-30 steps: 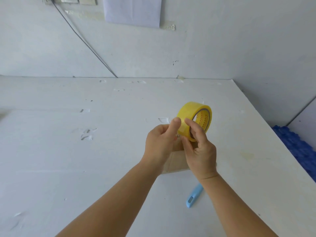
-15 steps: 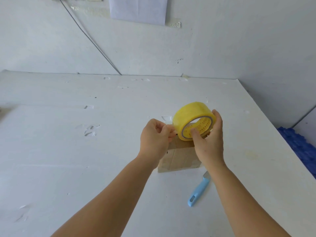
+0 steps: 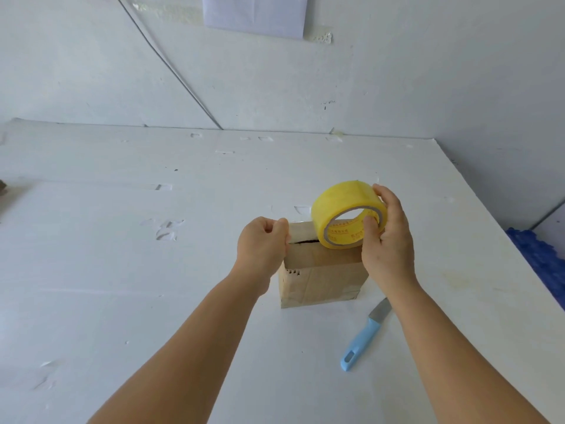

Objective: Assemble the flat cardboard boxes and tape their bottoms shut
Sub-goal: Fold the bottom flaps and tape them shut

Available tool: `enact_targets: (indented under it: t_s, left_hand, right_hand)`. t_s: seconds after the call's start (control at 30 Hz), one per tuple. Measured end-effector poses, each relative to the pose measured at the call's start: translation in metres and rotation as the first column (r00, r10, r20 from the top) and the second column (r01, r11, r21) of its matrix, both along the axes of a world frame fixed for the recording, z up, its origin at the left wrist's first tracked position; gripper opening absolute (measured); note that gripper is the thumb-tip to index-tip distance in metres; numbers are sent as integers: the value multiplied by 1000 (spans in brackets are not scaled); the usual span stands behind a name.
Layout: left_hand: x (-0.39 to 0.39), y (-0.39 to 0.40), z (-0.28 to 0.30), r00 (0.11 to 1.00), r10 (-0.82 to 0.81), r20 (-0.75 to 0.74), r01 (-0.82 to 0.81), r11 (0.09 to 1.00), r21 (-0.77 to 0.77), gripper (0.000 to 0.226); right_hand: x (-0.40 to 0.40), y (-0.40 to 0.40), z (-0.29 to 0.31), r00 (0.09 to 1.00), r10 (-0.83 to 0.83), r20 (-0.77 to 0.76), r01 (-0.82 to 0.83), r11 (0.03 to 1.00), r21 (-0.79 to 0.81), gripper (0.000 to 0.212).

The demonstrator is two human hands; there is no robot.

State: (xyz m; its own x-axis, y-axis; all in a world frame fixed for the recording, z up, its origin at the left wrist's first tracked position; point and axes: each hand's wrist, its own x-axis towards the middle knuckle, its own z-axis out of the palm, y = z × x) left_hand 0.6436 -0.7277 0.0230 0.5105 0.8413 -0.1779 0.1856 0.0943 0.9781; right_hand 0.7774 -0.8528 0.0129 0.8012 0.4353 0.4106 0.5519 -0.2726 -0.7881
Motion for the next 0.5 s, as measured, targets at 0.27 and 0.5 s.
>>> enact_targets:
  t_s: [0.27,0.5]
  left_hand:
    - [-7,5,-13,988,31,152,2,977,-213,18]
    - [-9,11,-24,975,72,211,-8,957,-288,28]
  right_hand:
    - [-5,8,-6,998,53,-44,-61,980,-191,43]
    - [-7,7,-9,999,32,-40,-37,989,-143,41]
